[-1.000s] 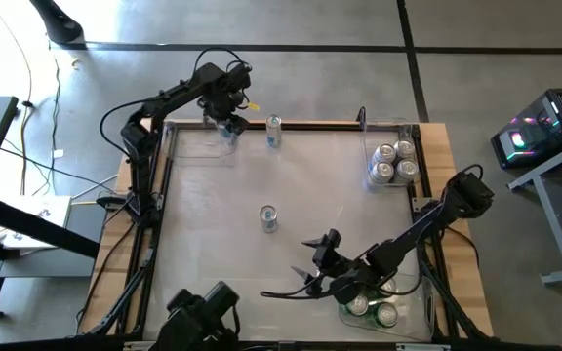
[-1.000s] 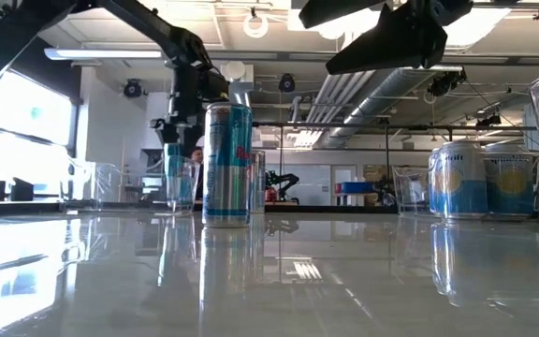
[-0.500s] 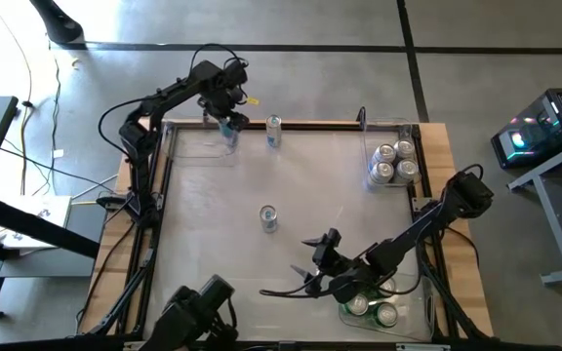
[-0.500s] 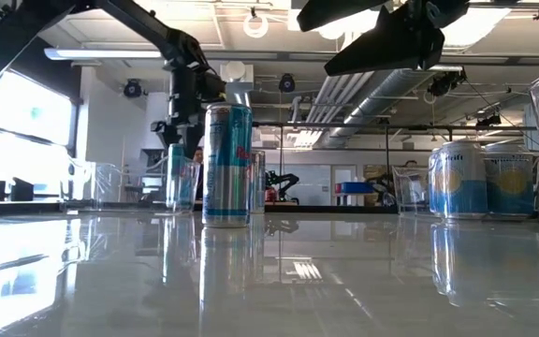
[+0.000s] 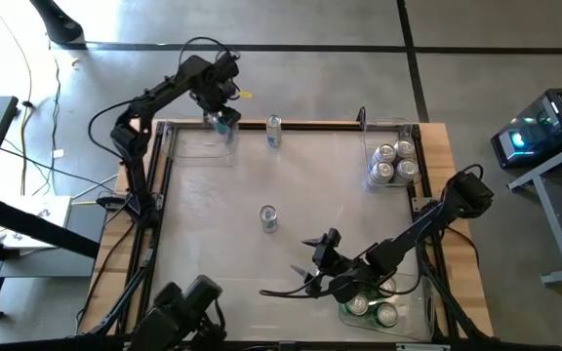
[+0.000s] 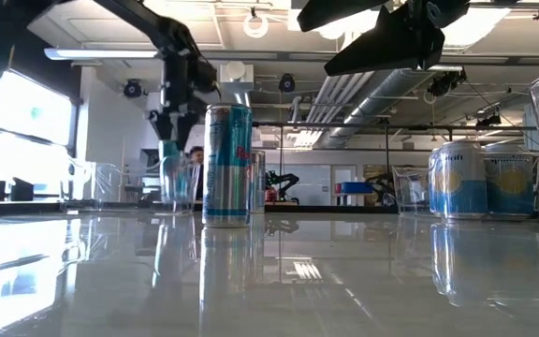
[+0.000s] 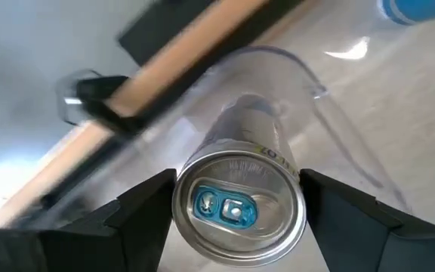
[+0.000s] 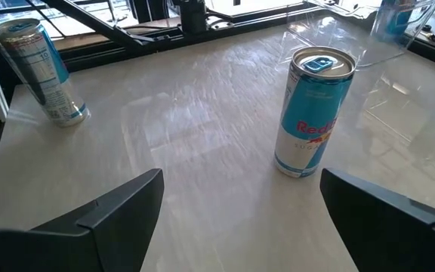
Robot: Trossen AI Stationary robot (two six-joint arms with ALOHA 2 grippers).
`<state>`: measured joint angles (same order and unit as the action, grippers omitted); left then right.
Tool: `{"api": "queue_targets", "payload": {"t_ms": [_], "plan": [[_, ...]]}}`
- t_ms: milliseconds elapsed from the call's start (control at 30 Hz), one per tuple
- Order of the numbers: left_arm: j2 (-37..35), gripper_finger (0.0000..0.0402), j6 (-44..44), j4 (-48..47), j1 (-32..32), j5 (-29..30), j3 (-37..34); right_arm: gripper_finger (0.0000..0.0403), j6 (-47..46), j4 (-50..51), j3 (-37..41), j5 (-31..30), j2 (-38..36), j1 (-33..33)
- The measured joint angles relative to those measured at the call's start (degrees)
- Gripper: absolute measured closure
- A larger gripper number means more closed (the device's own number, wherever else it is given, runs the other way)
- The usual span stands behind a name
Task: Sort soda cans
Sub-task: Put the top left white blue soda can into the top left transparent bin
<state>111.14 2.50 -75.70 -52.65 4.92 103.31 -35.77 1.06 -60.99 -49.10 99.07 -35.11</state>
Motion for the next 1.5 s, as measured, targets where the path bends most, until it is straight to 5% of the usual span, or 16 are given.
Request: {"api": "queue_targets", "payload": {"t_ms": [400, 700, 1067, 1167, 1500], "plan": [[-9.6, 0.0133, 1.3, 0.9, -0.2, 1.2, 0.0, 0.0049, -0.2, 0.0, 0.0, 0.0, 0.0, 0.0], [-9.6, 0.0133, 10.4, -10.3, -0.2, 7.1, -0.6, 0.0049, -0.2, 0.0, 0.0, 0.0, 0.0, 0.0], [-9.6, 0.0133, 32.1, -12.1, 3.2, 14.5, -20.6, 0.0049, 0.2, 0.0, 0.0, 0.0, 0.0, 0.0], [-9.6, 0.0133, 34.6, -7.7, 5.1, 20.3, -26.3, 0.0049, 0.2, 0.5, 0.0, 0.0, 0.0, 0.0], [-9.5, 0.0133, 38.9, 8.8, 6.2, 21.0, -31.9, 0.0049, 0.2, 1.1, 0.0, -0.2, 0.0, 0.0]]}}
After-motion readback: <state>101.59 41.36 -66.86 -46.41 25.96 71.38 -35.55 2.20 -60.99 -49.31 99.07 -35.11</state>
